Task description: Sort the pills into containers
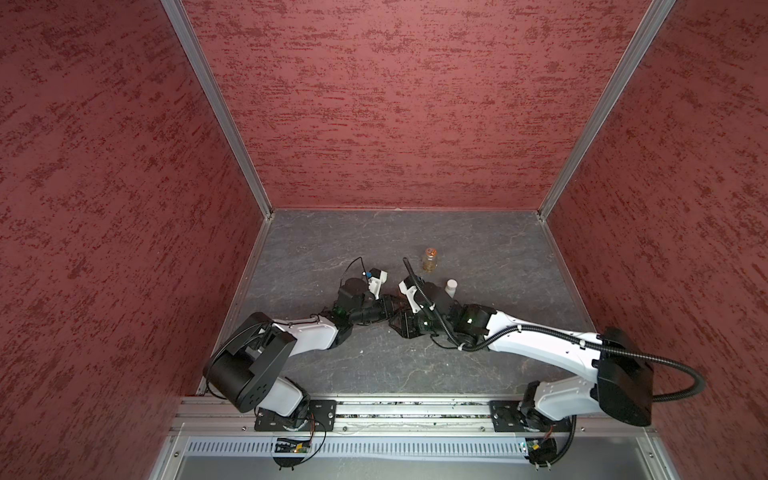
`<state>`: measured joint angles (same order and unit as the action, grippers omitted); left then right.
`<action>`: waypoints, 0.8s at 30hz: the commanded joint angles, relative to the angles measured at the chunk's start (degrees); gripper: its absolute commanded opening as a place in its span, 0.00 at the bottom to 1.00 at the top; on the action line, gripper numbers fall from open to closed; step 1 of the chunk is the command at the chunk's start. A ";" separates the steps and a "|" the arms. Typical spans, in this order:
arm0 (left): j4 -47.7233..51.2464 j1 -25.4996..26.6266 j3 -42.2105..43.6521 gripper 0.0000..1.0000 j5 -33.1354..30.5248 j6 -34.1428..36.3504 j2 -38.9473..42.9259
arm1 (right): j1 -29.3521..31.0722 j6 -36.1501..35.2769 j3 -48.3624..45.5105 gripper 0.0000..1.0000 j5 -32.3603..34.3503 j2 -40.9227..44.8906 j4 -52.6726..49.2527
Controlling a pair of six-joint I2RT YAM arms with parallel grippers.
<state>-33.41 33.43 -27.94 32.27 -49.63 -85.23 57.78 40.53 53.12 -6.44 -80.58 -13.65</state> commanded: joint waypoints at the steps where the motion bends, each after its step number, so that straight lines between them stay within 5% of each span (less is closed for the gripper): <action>1: 0.35 0.09 0.49 0.00 -0.38 0.77 0.77 | 0.33 0.25 0.91 0.40 4.75 2.34 -1.78; 8: 1.65 0.14 -0.02 0.00 -0.98 1.42 -0.06 | -0.29 0.42 1.20 0.55 12.55 10.74 -6.70; 14: 3.01 1.09 -2.17 0.00 -1.66 2.45 -3.41 | -2.71 0.70 -0.54 0.57 19.85 19.08 -11.31; 24: -1.80 2.10 -7.14 0.00 0.56 -0.59 -13.74 | -5.74 2.22 -4.08 0.57 21.01 22.35 -14.39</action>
<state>-32.05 35.33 -33.26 31.57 -49.30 -97.27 52.56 41.74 49.78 12.73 -58.72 -25.87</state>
